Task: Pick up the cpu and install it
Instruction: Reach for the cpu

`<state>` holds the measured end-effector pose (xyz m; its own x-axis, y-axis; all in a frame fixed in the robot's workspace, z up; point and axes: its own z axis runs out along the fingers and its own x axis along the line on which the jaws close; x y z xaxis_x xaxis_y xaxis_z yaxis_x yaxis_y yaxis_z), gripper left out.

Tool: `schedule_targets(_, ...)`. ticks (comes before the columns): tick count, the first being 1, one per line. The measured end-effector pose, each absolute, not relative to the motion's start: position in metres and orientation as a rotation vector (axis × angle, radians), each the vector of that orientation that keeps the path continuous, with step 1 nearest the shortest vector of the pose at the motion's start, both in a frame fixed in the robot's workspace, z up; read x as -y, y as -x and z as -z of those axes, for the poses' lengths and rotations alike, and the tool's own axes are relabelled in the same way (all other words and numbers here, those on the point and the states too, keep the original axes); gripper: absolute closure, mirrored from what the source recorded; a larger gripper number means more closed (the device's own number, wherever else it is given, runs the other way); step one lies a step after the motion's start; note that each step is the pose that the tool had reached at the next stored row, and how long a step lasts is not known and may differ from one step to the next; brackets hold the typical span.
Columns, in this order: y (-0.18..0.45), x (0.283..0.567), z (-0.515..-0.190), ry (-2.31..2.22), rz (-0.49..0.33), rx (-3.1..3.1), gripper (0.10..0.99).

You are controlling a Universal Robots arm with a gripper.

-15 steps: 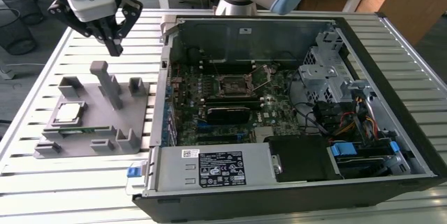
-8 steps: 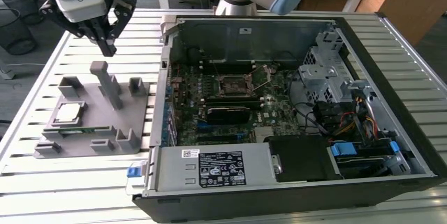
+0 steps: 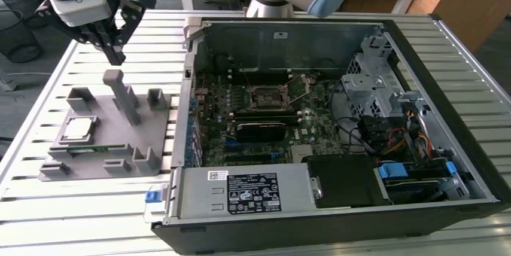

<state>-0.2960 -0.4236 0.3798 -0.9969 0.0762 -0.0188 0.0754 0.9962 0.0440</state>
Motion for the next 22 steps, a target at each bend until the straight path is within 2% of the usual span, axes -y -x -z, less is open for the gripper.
schedule_targets(22, 0.315, 0.424, -0.376, -0.119, -0.067, -3.126, 0.980)
